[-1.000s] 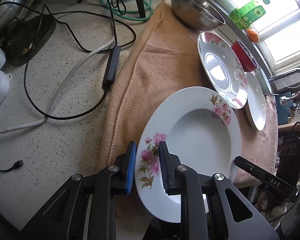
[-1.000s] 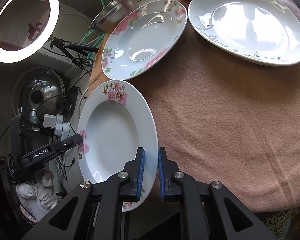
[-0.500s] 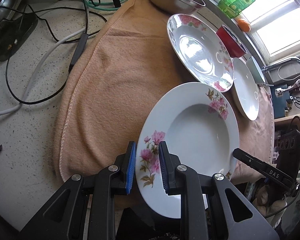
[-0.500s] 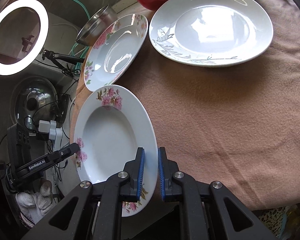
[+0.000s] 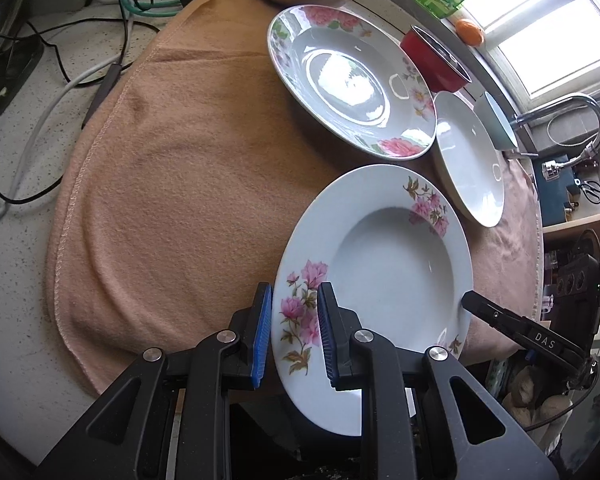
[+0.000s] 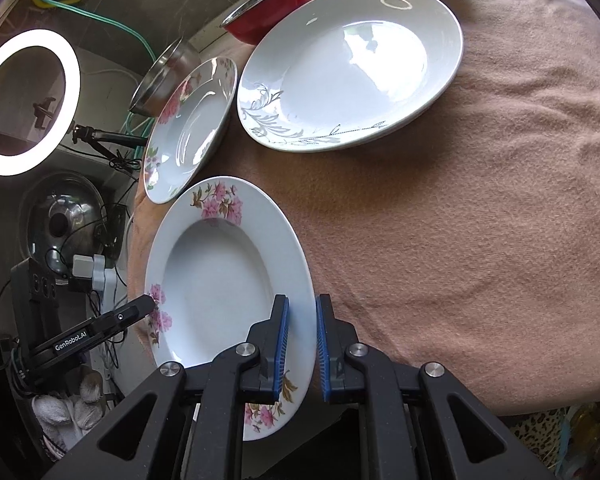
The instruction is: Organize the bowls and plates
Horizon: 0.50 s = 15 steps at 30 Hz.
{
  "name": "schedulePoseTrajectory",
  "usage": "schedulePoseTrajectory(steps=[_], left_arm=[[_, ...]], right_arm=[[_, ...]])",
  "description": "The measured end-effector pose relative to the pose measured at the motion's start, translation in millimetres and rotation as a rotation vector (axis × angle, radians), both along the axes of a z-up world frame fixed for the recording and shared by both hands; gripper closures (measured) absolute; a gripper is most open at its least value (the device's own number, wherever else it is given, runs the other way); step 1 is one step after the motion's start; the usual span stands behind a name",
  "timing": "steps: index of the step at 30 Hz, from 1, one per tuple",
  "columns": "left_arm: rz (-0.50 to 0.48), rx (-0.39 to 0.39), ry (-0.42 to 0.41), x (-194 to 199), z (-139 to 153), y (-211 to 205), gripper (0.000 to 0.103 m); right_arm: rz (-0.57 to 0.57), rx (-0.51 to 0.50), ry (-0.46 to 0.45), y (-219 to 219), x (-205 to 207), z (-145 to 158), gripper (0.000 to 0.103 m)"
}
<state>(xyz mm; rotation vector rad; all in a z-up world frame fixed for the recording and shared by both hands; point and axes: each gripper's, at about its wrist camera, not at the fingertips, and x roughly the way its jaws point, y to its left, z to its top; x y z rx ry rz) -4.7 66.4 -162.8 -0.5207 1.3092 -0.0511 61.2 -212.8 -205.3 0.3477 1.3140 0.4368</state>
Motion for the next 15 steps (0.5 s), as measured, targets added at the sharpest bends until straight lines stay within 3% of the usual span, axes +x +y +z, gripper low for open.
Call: schedulePoseTrajectory(steps=[15], left_arm=[[-0.022, -0.006, 0.01, 8, -2, -16, 0.083]], right_arm=[[-0.031, -0.002, -0.005, -18, 7, 1, 0.091]])
